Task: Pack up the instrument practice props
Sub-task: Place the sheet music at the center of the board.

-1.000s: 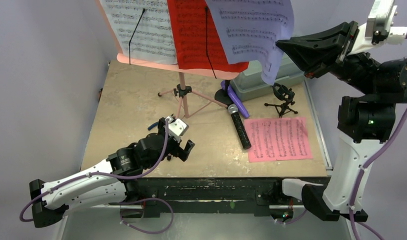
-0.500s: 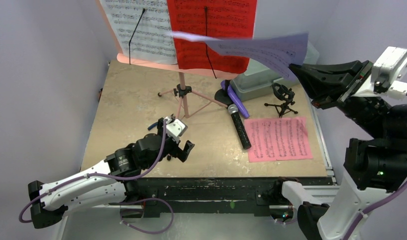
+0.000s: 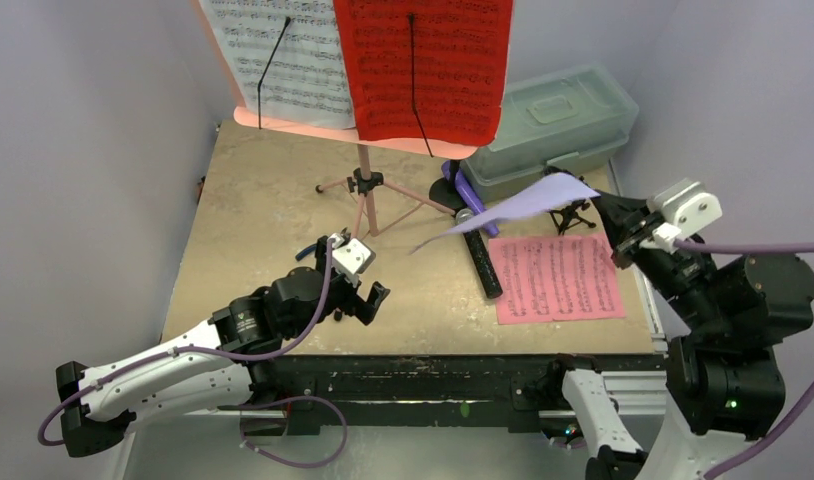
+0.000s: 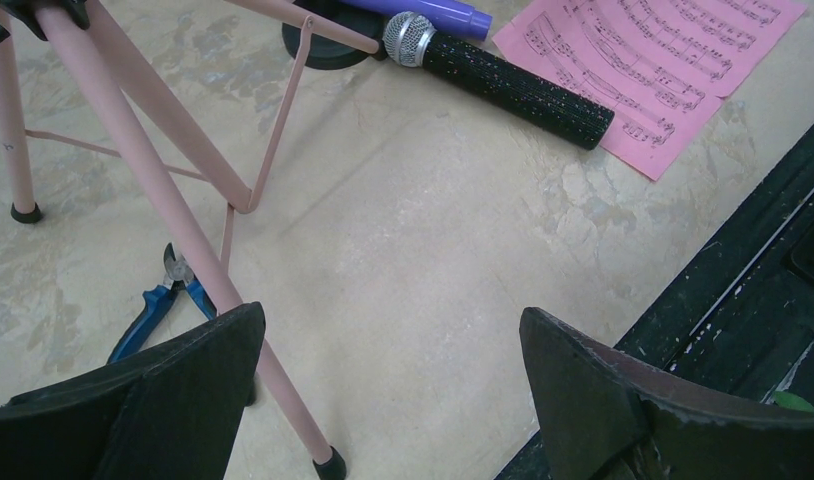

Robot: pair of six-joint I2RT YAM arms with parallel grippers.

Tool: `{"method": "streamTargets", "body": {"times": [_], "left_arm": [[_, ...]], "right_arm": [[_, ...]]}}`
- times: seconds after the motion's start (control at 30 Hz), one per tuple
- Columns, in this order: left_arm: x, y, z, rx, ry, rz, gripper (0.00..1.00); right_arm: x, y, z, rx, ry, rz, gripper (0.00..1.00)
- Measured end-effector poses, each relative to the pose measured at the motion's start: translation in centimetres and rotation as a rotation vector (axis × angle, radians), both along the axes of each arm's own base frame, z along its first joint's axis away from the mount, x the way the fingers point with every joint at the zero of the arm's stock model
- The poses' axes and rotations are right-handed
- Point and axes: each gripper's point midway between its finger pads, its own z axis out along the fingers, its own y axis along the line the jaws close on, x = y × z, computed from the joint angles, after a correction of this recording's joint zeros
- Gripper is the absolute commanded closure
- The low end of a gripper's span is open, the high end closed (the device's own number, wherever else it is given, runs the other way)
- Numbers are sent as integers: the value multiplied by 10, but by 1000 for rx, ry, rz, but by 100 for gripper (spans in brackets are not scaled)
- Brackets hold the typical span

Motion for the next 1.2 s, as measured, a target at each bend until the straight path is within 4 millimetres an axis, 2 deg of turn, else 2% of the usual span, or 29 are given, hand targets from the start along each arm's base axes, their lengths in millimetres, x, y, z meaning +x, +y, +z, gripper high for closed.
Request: {"method": "streamTargets", "body": {"times": [0.17, 0.23, 0.3, 0.33, 0.43, 0.53, 0.6, 0.7, 1.03, 1.2], "left_arm": [[0, 0, 0, 0, 1, -3, 1], [0, -1, -1, 2, 2, -3, 1], [0, -1, -2, 5, 5, -5, 1], [0, -2, -2, 7, 6, -6, 1], [0, -2, -4, 10, 10, -8, 1], [-1, -2, -4, 10, 10, -9, 1], [0, -2, -4, 11, 10, -8, 1], [-1, -2, -4, 10, 10, -9, 1], [-1, -2, -4, 11, 10, -10, 1], [-1, -3, -4, 10, 11, -12, 1]], "right_arm": [[-20, -19, -40, -116, 28, -110, 100], [-20, -25, -60, -155, 54, -139, 100], [-12, -32, -91, -194, 124, -155, 100], [-3, -36, -118, -216, 197, -157, 100], [19, -44, -181, -261, 406, -142, 100], [30, -50, -219, -302, 559, -115, 100], [35, -53, -232, -333, 616, -102, 100], [35, -58, -237, -384, 625, -100, 100], [19, -84, -260, -587, 721, -123, 100], [13, -107, -289, -687, 821, -178, 100]]}}
